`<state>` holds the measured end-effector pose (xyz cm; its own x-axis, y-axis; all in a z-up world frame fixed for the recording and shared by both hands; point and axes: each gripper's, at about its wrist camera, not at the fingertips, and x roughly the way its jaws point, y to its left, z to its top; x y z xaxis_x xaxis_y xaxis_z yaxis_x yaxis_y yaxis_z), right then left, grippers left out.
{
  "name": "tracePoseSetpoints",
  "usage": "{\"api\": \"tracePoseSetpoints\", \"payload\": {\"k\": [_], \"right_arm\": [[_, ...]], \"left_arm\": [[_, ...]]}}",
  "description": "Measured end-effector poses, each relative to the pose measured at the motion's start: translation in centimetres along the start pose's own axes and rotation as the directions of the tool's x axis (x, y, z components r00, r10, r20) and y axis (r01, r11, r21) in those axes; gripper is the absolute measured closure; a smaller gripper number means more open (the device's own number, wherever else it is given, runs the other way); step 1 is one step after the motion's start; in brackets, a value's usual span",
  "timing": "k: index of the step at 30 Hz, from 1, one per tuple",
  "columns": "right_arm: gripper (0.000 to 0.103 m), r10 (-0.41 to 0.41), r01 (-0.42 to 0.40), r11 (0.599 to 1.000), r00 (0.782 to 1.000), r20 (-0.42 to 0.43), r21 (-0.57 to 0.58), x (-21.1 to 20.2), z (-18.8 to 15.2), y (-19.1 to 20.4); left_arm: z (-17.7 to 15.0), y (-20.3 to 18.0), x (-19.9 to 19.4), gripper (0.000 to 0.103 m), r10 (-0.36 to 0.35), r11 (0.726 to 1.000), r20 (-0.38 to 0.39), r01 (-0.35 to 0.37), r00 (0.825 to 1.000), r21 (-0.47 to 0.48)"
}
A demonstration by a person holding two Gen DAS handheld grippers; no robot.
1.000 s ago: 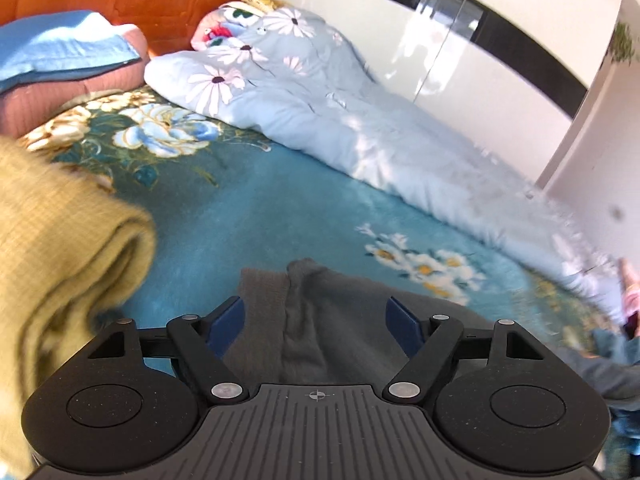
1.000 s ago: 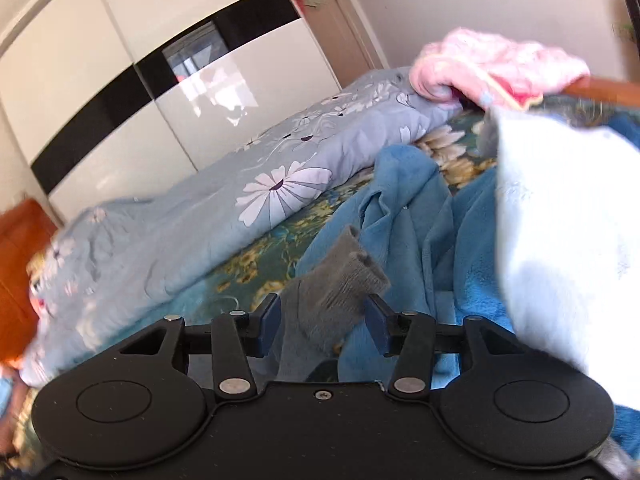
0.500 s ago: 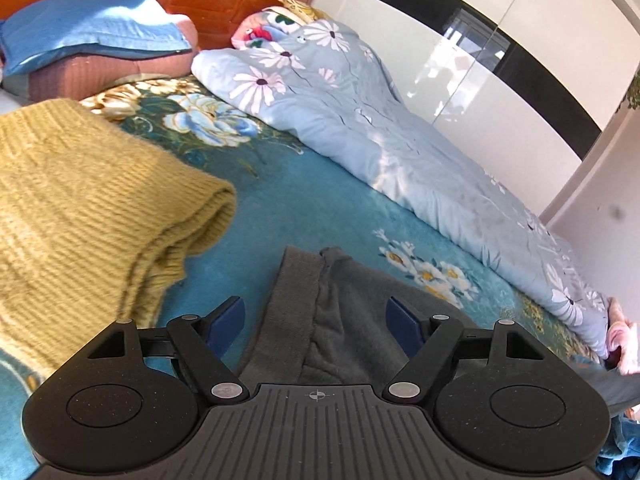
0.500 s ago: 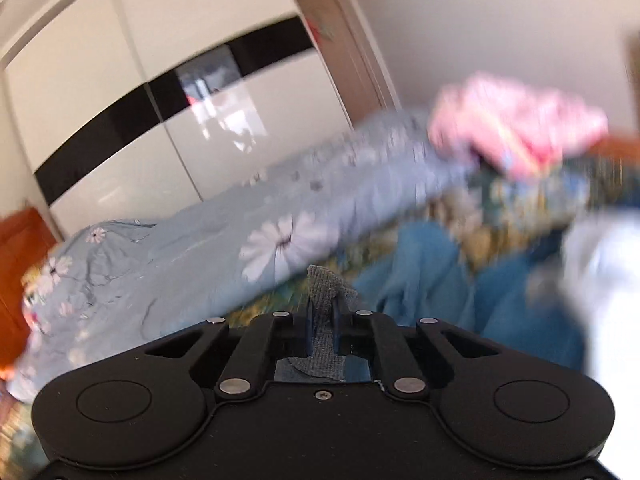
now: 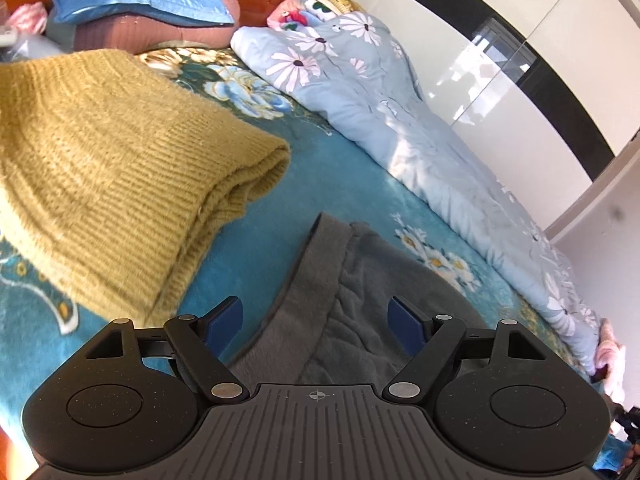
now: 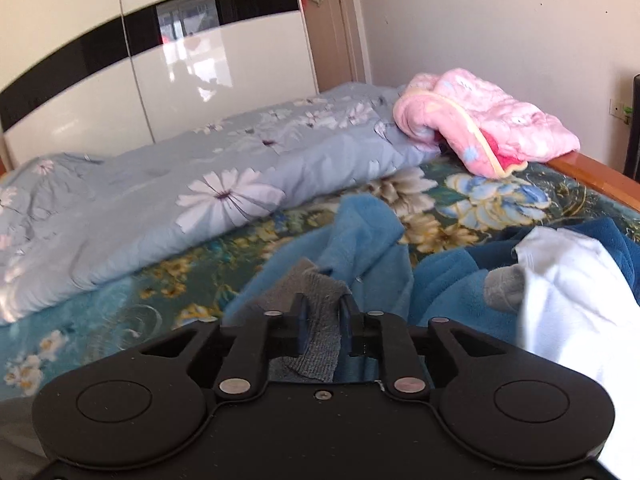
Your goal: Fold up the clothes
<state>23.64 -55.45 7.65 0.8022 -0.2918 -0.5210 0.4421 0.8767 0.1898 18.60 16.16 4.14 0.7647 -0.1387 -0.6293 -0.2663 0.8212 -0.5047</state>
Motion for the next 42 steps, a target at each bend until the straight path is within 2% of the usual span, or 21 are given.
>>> {"api": "tracePoseSetpoints", "payload": {"k": [4,6,9,11,13,16,19,22,27,30,32,34,36,38,39,41,42], "right_arm": [[0.059,0.059,-0.056,0.997,0.996,0.063,-0.048,-6.0,-0.4,0.7],[0.057,0.096,-0.093,0.994,0.993,0.069,-0.050,-9.3,-1.8,0.2],[0.053,0.138,-0.138,0.990,0.990,0.027,0.012,-13.8,-6.2,-2.0],[0.053,0.114,-0.112,0.991,0.993,-0.027,0.066,-15.8,-10.1,-3.9],[0.052,0.060,-0.049,0.991,0.995,-0.085,0.126,-17.2,-13.7,-6.1],[0.052,0.000,0.036,0.975,0.987,-0.161,0.219,-18.3,-17.7,-8.7],[0.052,-0.002,0.055,0.960,0.982,-0.187,0.275,-18.5,-19.3,-10.2],[0.052,0.038,0.029,0.945,0.980,-0.196,0.327,-18.0,-20.1,-11.0],[0.052,0.055,0.036,0.925,0.972,-0.227,0.378,-17.0,-21.5,-10.8],[0.052,0.072,0.021,0.917,0.974,-0.217,0.398,-17.0,-22.0,-11.0],[0.052,0.112,-0.011,0.902,0.971,-0.209,0.432,-17.0,-22.1,-11.2],[0.056,0.159,-0.048,0.882,0.966,-0.202,0.469,-17.0,-22.4,-11.2],[0.058,0.190,-0.067,0.866,0.961,-0.202,0.495,-16.8,-23.0,-11.0],[0.063,0.204,-0.077,0.851,0.960,-0.191,0.519,-16.8,-23.5,-10.9],[0.066,0.217,-0.088,0.843,0.958,-0.185,0.531,-16.7,-23.7,-10.9],[0.070,0.247,-0.110,0.827,0.952,-0.179,0.552,-16.4,-24.0,-10.8],[0.079,0.257,-0.117,0.821,0.950,-0.179,0.558,-16.3,-24.1,-10.8]], "left_arm": [[-1.7,0.1,-1.9,0.023,-0.019,1.000,-0.013,0.018,1.000,-0.008],[-3.0,0.3,-2.9,0.022,-0.033,0.999,-0.021,0.032,0.999,-0.015],[-5.3,0.8,-4.1,0.018,-0.039,0.999,-0.048,0.038,0.998,-0.009],[-6.8,1.2,-4.5,0.018,-0.030,1.000,-0.070,0.030,0.997,-0.004],[-8.1,1.5,-4.5,0.018,-0.019,1.000,-0.096,0.019,0.995,-0.001],[-9.4,2.0,-4.4,0.018,-0.009,1.000,-0.116,0.007,0.993,-0.013],[-9.7,2.5,-4.0,0.018,-0.006,0.999,-0.111,0.000,0.994,-0.048],[-9.9,2.8,-3.1,0.018,-0.021,0.996,-0.109,0.011,0.994,-0.093],[-10.5,2.9,-1.4,0.018,-0.042,0.986,-0.119,0.022,0.992,-0.166],[-10.6,2.2,-0.5,0.018,-0.064,0.985,-0.121,0.043,0.991,-0.166],[-10.7,1.7,0.0,0.019,-0.085,0.984,-0.128,0.063,0.988,-0.167],[-10.7,1.4,0.6,0.022,-0.129,0.977,-0.141,0.102,0.982,-0.186],[-10.7,1.4,1.1,0.022,-0.139,0.972,-0.140,0.108,0.980,-0.211],[-10.6,1.8,1.4,0.039,-0.134,0.967,-0.136,0.099,0.982,-0.233],[-10.6,2.0,1.5,0.042,-0.131,0.966,-0.137,0.096,0.982,-0.240],[-10.5,2.2,1.6,0.060,-0.128,0.966,-0.138,0.092,0.982,-0.242],[-10.4,2.3,1.6,0.068,-0.124,0.968,-0.137,0.090,0.983,-0.234]]}}
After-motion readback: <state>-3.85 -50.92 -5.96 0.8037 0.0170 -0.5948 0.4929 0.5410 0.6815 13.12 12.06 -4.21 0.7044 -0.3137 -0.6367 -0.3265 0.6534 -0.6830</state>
